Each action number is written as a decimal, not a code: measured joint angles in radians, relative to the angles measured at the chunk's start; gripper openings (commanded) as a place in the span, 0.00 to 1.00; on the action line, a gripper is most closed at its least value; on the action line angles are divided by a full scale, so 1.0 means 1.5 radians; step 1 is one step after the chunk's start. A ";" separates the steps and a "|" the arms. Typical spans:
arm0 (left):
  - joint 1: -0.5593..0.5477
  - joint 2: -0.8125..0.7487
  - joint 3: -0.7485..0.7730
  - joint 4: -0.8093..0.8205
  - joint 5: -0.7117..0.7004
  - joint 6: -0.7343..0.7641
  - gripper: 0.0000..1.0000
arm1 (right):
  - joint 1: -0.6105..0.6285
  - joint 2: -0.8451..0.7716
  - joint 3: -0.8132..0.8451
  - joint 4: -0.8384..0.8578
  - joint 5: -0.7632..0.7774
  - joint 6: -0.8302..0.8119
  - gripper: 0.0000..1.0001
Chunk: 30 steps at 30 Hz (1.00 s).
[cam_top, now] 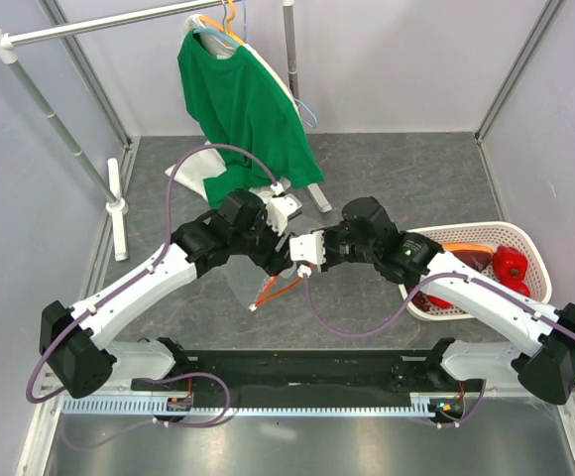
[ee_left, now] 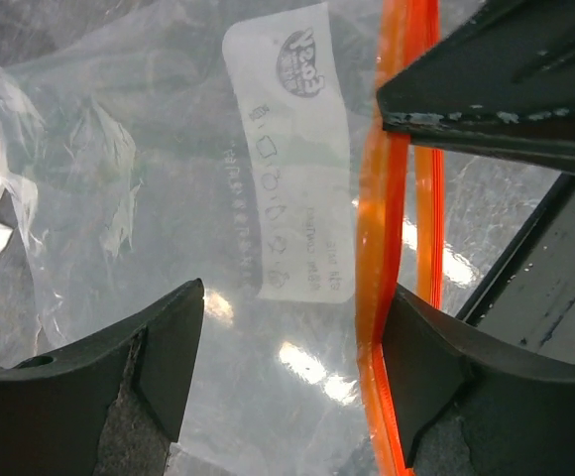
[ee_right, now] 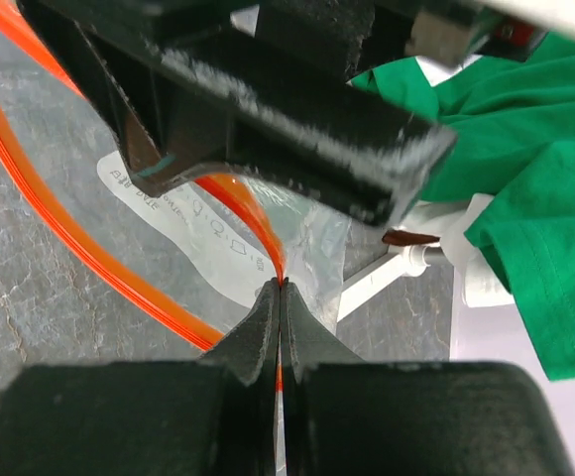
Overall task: Place the food in the zip-top bag and seal the zipper
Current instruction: Open the zipper of the food storage bag at the center of the board.
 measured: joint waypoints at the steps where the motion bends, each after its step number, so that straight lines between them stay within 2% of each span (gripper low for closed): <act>1: 0.000 0.002 0.001 -0.004 -0.010 -0.002 0.85 | 0.003 0.002 0.002 -0.001 0.001 0.000 0.00; 3: -0.002 0.002 0.002 -0.011 -0.026 -0.006 0.93 | 0.009 0.010 0.008 -0.003 0.007 -0.001 0.00; 6: -0.004 0.002 0.002 -0.017 -0.033 -0.010 0.95 | 0.019 0.031 0.026 -0.012 0.022 -0.001 0.00; 11: -0.014 -0.002 0.002 -0.028 -0.057 -0.010 0.96 | 0.027 0.063 0.057 -0.043 0.043 0.000 0.00; 14: -0.018 -0.002 0.002 -0.037 -0.074 -0.010 0.88 | 0.031 0.071 0.068 -0.060 0.053 0.001 0.00; 16: -0.022 -0.002 0.002 -0.038 -0.082 -0.010 0.80 | 0.032 0.073 0.069 -0.064 0.055 0.001 0.00; 19: -0.027 -0.002 0.002 -0.037 -0.091 -0.010 0.59 | 0.034 0.073 0.069 -0.070 0.055 -0.002 0.00; 20: -0.027 -0.002 0.002 -0.038 -0.095 -0.009 0.47 | 0.035 0.073 0.069 -0.071 0.054 -0.003 0.00; 25: -0.028 -0.002 0.003 -0.038 -0.067 -0.010 0.31 | 0.039 0.073 0.069 -0.072 0.052 -0.016 0.00; 26: -0.029 -0.002 0.003 -0.038 -0.056 -0.011 0.21 | 0.039 0.073 0.069 -0.072 0.052 -0.017 0.00; 27: -0.029 -0.002 0.003 -0.039 -0.045 -0.011 0.15 | 0.039 0.073 0.069 -0.069 0.052 -0.018 0.00; 28: -0.029 -0.001 0.004 -0.040 -0.037 -0.013 0.07 | 0.039 0.073 0.069 -0.065 0.052 -0.018 0.10; 29: -0.029 0.002 0.005 -0.041 -0.028 -0.017 0.02 | 0.039 0.072 0.068 -0.056 0.052 -0.018 0.26; 30: -0.029 0.005 0.007 -0.043 -0.023 -0.022 0.02 | 0.039 0.070 0.064 -0.043 0.052 -0.019 0.40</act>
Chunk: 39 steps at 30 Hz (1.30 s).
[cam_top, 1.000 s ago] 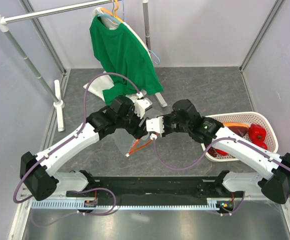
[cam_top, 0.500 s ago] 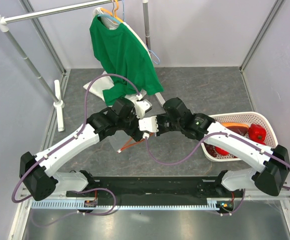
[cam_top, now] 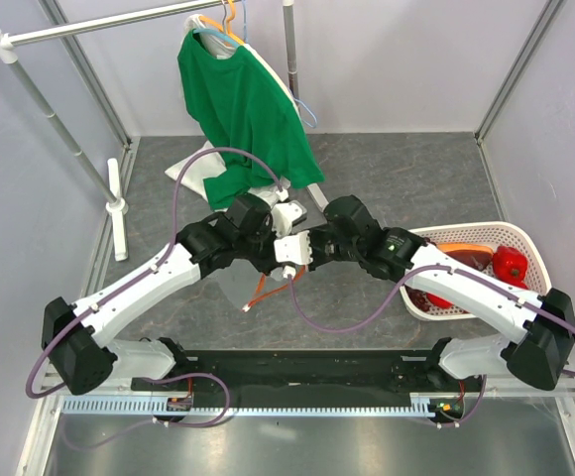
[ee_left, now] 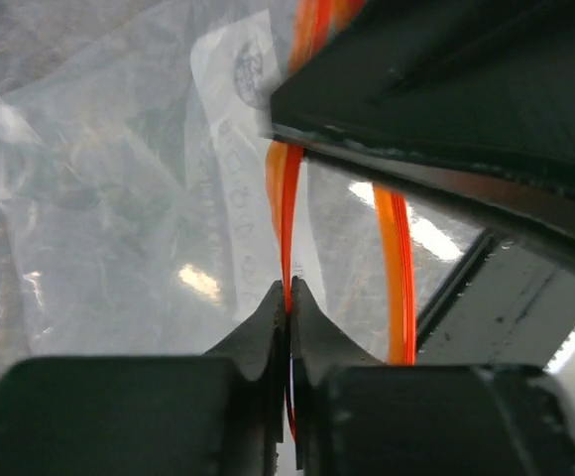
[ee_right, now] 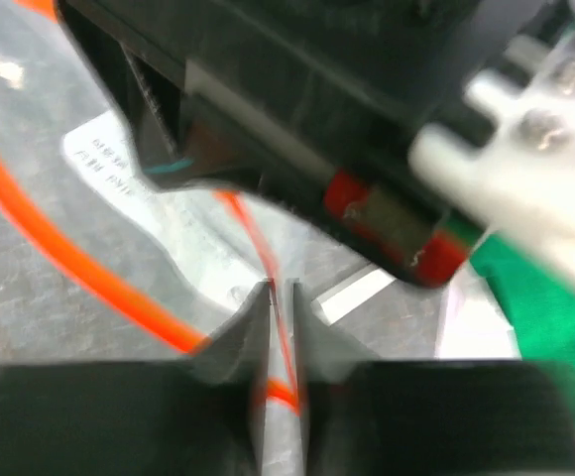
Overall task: Place the food in the zip-top bag and seal the zipper
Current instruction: Open the zipper of the food storage bag at the center of the board.
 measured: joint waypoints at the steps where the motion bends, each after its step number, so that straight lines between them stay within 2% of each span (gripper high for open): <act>1: 0.000 0.005 0.003 -0.002 0.007 -0.005 0.02 | 0.000 -0.003 -0.007 0.017 0.001 0.000 0.64; 2: 0.001 0.014 0.007 -0.003 0.019 -0.017 0.02 | 0.000 -0.008 -0.017 0.036 0.004 -0.004 0.73; 4: 0.005 0.020 0.009 0.001 0.027 -0.038 0.02 | 0.000 -0.016 -0.028 0.048 0.009 0.009 0.81; 5: 0.012 0.022 0.011 0.002 0.031 -0.049 0.02 | 0.001 -0.020 -0.033 0.052 0.014 0.017 0.82; 11: 0.070 0.029 0.012 0.015 0.048 -0.180 0.02 | 0.001 -0.065 -0.032 0.048 0.016 0.071 0.80; 16: 0.073 0.088 0.032 0.023 0.050 -0.286 0.02 | 0.001 -0.130 -0.031 0.014 -0.036 0.072 0.82; 20: 0.070 0.130 0.053 0.023 0.047 -0.324 0.02 | 0.002 -0.141 -0.034 -0.006 -0.066 0.042 0.81; 29: 0.070 0.120 0.060 0.023 0.047 -0.354 0.02 | 0.012 -0.075 -0.064 -0.025 -0.091 -0.039 0.75; 32: 0.070 0.113 0.060 0.022 0.046 -0.356 0.02 | 0.019 -0.047 -0.068 -0.021 -0.093 -0.055 0.69; 34: 0.070 0.109 0.060 0.022 0.046 -0.357 0.02 | 0.023 -0.026 -0.068 -0.014 -0.093 -0.063 0.60; 35: 0.070 0.107 0.060 0.022 0.046 -0.357 0.02 | 0.026 -0.019 -0.068 -0.012 -0.092 -0.066 0.53; 36: 0.070 0.103 0.060 0.020 0.046 -0.357 0.02 | 0.027 -0.011 -0.068 -0.009 -0.093 -0.069 0.38; 38: 0.070 0.095 0.062 0.011 0.046 -0.357 0.02 | 0.028 -0.003 -0.071 -0.003 -0.090 -0.082 0.24; 39: 0.071 0.089 0.064 0.006 0.046 -0.357 0.02 | 0.030 -0.002 -0.071 -0.003 -0.086 -0.082 0.11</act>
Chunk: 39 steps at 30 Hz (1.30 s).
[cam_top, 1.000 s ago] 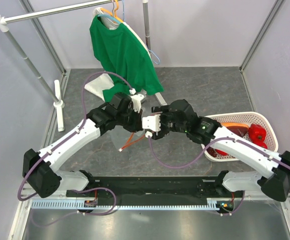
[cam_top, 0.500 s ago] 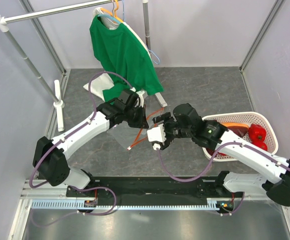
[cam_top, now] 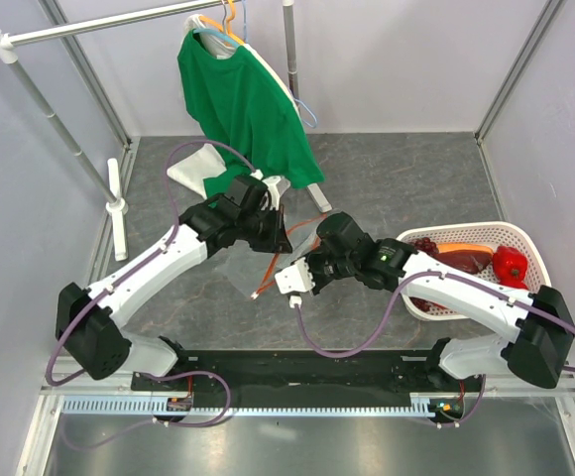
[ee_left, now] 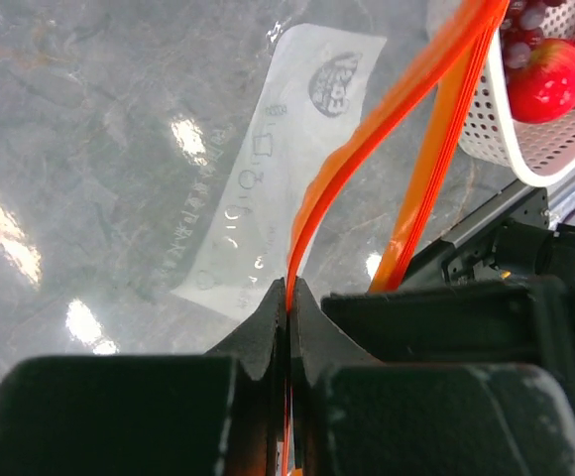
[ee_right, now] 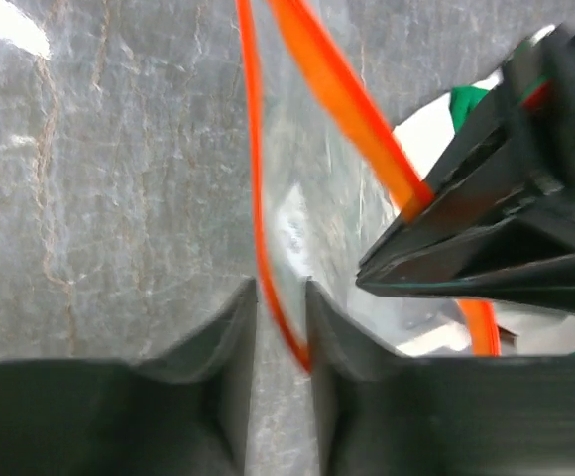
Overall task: Place the food in the zip-top bag and seal the zipper
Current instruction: Open the zipper of the food storage bag at the center of the board.
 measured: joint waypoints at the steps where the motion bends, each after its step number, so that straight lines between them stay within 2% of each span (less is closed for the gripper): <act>1: 0.002 -0.007 0.004 -0.008 -0.001 0.000 0.02 | 0.001 0.000 0.000 0.001 0.004 -0.001 0.05; 2: 0.005 -0.014 0.011 -0.018 -0.001 0.000 0.02 | 0.001 0.000 0.000 0.002 0.008 -0.001 0.00; 7: 0.025 -0.053 0.058 -0.054 -0.022 0.011 0.02 | 0.001 -0.027 0.014 -0.038 0.016 0.006 0.00; 15: 0.028 -0.104 0.086 -0.071 -0.166 0.080 0.02 | 0.001 -0.180 0.050 -0.149 0.036 0.003 0.00; 19: 0.027 -0.090 0.085 -0.077 -0.217 0.096 0.02 | -0.001 -0.239 0.001 -0.161 0.052 -0.006 0.00; 22: 0.017 -0.077 0.067 -0.076 -0.222 0.102 0.02 | -0.006 -0.234 -0.048 -0.154 0.067 -0.010 0.00; 25: 0.015 -0.067 0.036 -0.072 -0.222 0.104 0.02 | -0.014 -0.213 -0.077 -0.138 0.077 -0.006 0.15; 26: 0.015 -0.063 0.026 -0.070 -0.222 0.104 0.02 | -0.016 -0.206 -0.083 -0.132 0.080 -0.001 0.38; 27: 0.015 -0.061 0.018 -0.065 -0.220 0.103 0.02 | -0.018 -0.200 -0.085 -0.130 0.082 0.006 0.55; 29: 0.016 -0.059 0.005 -0.054 -0.221 0.103 0.02 | -0.020 -0.192 -0.084 -0.126 0.084 0.034 0.80; 32: 0.020 -0.048 0.004 -0.034 -0.221 0.098 0.02 | -0.021 -0.181 -0.069 -0.130 0.084 0.074 0.88; 34: 0.022 -0.035 0.004 -0.025 -0.220 0.092 0.02 | -0.021 -0.180 -0.050 -0.130 0.083 0.107 0.89; 39: 0.022 -0.016 0.003 -0.014 -0.212 0.074 0.02 | -0.021 -0.210 0.032 -0.134 0.092 0.257 0.94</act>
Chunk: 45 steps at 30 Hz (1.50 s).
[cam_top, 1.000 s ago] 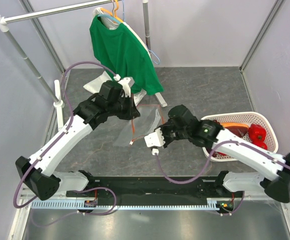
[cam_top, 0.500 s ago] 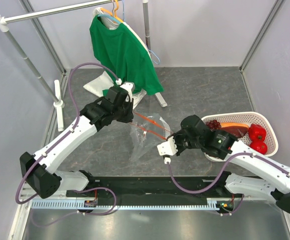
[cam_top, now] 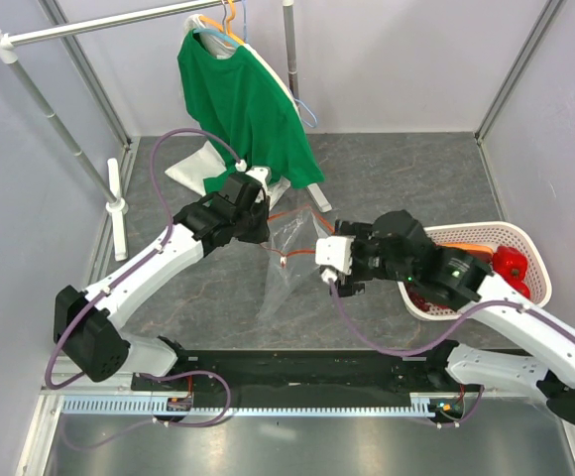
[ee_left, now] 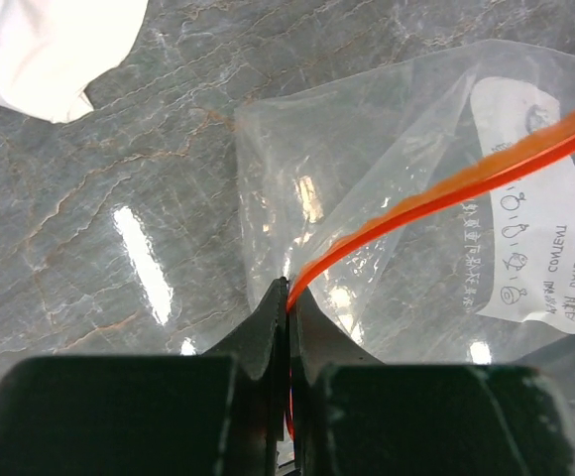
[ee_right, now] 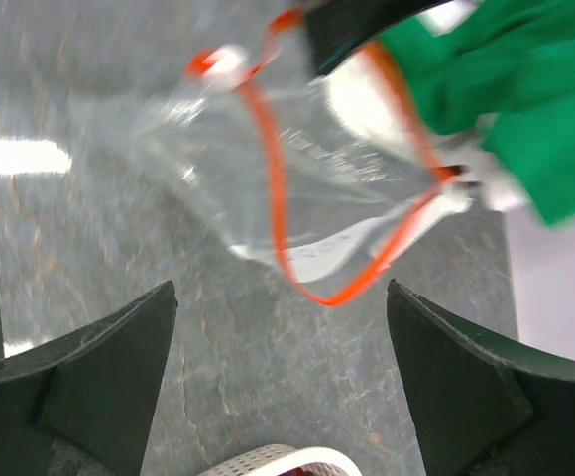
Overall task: Place the food in the zip-top bag and seal the zipper
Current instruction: Open the zipper of the food storage bag at the center of the board, then pick up the fake fruit from the bin.
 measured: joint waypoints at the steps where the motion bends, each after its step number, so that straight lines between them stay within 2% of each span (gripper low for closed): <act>1: 0.000 0.000 0.000 0.002 0.003 -0.002 0.02 | 0.000 -0.006 0.016 0.000 0.008 0.024 0.94; 7: 0.000 0.005 -0.001 0.012 0.010 -0.007 0.02 | -0.020 -0.041 0.102 -0.026 0.092 0.205 0.95; 13: 0.000 0.011 -0.001 0.015 0.014 -0.007 0.02 | -0.214 0.032 0.175 -0.092 0.052 0.406 0.98; 15: 0.000 0.011 -0.001 0.016 0.018 -0.007 0.02 | -0.246 0.053 0.177 -0.104 0.038 0.436 0.98; 20: 0.000 0.011 -0.001 0.017 0.021 -0.007 0.02 | -0.324 0.088 0.176 -0.192 -0.014 0.400 0.93; 26: 0.000 0.010 -0.001 0.019 0.021 -0.007 0.02 | -0.453 0.105 0.136 -0.290 -0.020 0.314 0.98; 34: 0.000 -0.002 -0.005 0.026 0.024 -0.007 0.02 | -0.644 0.183 0.090 -0.309 0.000 0.287 0.98; 42: 0.000 -0.002 -0.005 0.028 0.026 -0.007 0.02 | -0.691 0.287 0.080 -0.280 -0.007 0.314 0.97; 45: 0.000 -0.003 -0.007 0.031 0.026 -0.007 0.02 | -0.710 0.291 0.068 -0.291 -0.029 0.274 0.98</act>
